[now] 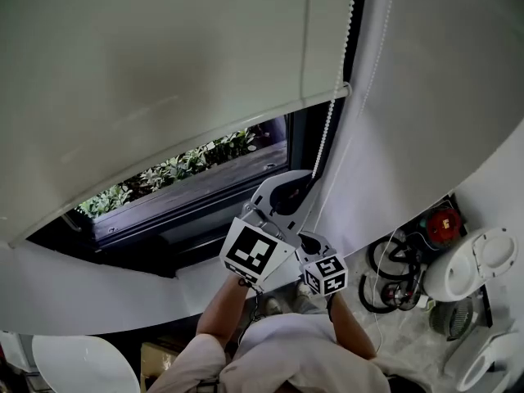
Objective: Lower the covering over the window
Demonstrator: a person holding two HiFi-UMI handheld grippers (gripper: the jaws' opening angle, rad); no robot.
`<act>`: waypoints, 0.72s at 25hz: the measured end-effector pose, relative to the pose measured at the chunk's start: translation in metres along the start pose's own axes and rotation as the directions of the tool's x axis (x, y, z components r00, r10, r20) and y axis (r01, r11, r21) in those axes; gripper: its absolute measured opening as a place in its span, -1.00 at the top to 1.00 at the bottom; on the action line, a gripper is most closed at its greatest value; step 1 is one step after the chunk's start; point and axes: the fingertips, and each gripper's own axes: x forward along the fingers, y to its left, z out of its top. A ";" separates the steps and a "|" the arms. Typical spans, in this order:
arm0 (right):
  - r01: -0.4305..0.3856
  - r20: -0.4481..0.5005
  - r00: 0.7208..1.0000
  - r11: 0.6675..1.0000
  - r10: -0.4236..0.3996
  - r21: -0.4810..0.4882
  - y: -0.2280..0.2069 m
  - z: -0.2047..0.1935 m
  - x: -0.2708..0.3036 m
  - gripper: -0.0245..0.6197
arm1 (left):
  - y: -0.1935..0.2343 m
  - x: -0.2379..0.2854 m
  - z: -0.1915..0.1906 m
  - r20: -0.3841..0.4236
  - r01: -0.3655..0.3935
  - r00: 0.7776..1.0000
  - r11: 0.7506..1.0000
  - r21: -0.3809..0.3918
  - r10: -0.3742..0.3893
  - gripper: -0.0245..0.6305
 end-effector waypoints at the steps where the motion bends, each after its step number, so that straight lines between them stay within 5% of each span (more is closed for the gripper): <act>1: 0.000 -0.009 1.000 1.000 0.000 0.004 -0.001 -0.003 0.001 0.92 | -0.001 0.000 -0.003 -0.007 -0.003 1.000 1.000 -0.004 0.003 0.86; 18: 0.012 -0.195 0.981 0.998 -0.001 0.056 -0.013 -0.098 0.021 0.92 | -0.023 -0.011 -0.101 -0.133 -0.028 0.991 0.995 -0.100 0.015 0.86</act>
